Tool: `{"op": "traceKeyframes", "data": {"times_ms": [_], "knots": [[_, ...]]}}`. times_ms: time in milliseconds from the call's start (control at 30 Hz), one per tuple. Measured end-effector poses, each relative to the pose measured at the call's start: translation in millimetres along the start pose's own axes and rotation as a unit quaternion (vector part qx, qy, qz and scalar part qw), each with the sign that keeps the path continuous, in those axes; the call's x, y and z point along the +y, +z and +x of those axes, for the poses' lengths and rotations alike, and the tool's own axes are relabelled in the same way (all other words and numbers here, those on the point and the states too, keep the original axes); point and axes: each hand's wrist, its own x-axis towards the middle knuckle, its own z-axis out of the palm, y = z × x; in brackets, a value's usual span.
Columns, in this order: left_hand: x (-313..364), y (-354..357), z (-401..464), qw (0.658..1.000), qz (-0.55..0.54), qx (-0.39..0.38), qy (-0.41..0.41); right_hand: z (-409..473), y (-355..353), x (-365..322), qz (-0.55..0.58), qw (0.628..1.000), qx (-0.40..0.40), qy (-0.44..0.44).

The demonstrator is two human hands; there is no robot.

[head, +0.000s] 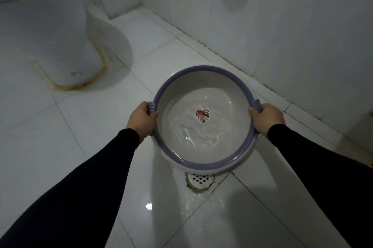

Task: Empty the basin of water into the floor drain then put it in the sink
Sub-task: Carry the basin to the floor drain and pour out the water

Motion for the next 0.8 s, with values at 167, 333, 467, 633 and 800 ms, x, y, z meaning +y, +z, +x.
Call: {"op": "traceKeyframes", "data": {"times_ms": [167, 333, 467, 633, 800], "knots": [[1.1, -0.9, -1.3, 1.0, -0.006, -0.001, -0.004, 0.5, 1.3, 1.0, -0.001, 1.0, 0.002, -0.002], [2.2, -2.1, -1.8, 1.0, 0.011, -0.001, 0.001, 0.3, 1.1, 1.2, -0.002, 1.0, 0.003, -0.002], [3.3, -3.0, -2.7, 1.0, 0.008, -0.001, 0.001, -0.6, -0.2, 1.6, 0.006, 1.0, 0.002, -0.002], [6.1, -3.4, -3.6, 1.0, -0.001, 0.0, 0.003, -1.9, -4.1, 1.7, 0.01, 1.0, 0.006, -0.005], [7.2, -5.0, -5.1, 1.0, 0.013, -0.002, 0.004, -3.3, -6.0, 1.1, 0.013, 1.0, 0.006, -0.002]]}}
